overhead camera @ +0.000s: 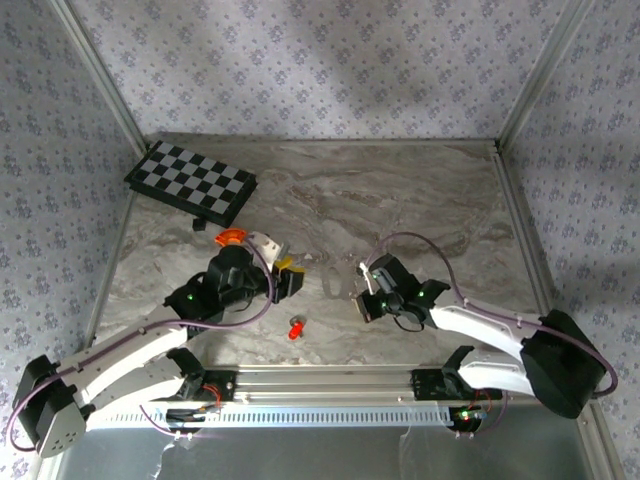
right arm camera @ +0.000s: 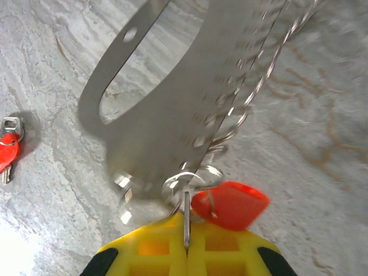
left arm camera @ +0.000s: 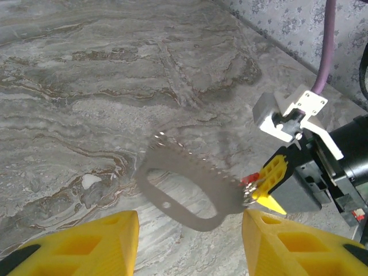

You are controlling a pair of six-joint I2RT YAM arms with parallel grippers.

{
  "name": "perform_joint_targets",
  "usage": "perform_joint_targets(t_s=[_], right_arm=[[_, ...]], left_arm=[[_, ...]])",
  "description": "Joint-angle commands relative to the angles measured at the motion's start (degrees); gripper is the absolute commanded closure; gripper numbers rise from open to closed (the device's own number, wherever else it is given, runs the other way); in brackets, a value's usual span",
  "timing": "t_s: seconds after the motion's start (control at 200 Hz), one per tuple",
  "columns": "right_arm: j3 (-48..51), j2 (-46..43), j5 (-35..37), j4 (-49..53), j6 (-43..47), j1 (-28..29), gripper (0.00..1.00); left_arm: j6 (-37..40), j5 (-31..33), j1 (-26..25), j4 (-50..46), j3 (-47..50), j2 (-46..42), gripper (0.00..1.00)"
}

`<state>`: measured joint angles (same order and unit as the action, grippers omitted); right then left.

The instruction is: Put the keys on the keyring

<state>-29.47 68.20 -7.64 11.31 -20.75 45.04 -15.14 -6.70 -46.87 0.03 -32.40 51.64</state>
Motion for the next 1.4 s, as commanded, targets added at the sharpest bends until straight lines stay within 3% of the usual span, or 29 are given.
perform_joint_targets(t_s=[0.0, 0.24, 0.41, 0.505, 0.715, 0.82, 0.9, 1.169, 1.264, 1.394], right_arm=[[0.77, 2.34, -2.91, -3.64, -3.51, 1.32, 1.0], [3.1, 7.39, -5.65, -9.81, -9.52, 5.32, 1.0], [4.96, 6.1, -5.01, -10.65, -12.14, 7.0, 0.99], [5.41, 2.96, -4.93, -8.64, -12.16, 6.67, 0.91], [3.99, -10.02, -2.91, 2.22, -12.92, 4.87, 0.59], [3.56, -16.87, -3.76, 7.87, -13.19, 0.36, 0.45], [2.82, -20.0, -5.86, 11.85, -11.83, -4.91, 0.4], [0.99, -19.03, -16.94, 16.35, -5.2, -23.68, 0.37], [0.12, -18.74, -19.41, 14.41, -2.12, -24.77, 0.36], [-0.55, -15.45, -21.91, 12.99, -0.21, -22.08, 0.38]], left_arm=[[-0.77, -0.87, 0.29, 2.74, -0.2, 0.98, 0.5], [-0.77, -1.17, 0.28, 5.35, 0.42, 3.44, 0.5], [-1.08, -1.59, 0.24, 6.37, 0.98, 5.21, 0.52], [-1.09, -1.53, 0.22, 6.6, 1.43, 5.56, 0.52], [-0.99, -2.42, 0.21, 6.31, 1.47, 6.85, 0.52], [-1.01, -3.82, 0.36, 6.51, 0.86, 8.52, 0.53], [-0.78, -5.73, 0.38, 5.89, -0.96, 11.23, 0.58], [1.56, -17.43, 0.29, 2.0, -10.79, 25.99, 0.61], [2.12, -20.86, 0.16, 0.9, -13.76, 30.14, 0.65], [1.67, -23.04, 0.23, 0.78, -15.74, 33.08, 0.66]])
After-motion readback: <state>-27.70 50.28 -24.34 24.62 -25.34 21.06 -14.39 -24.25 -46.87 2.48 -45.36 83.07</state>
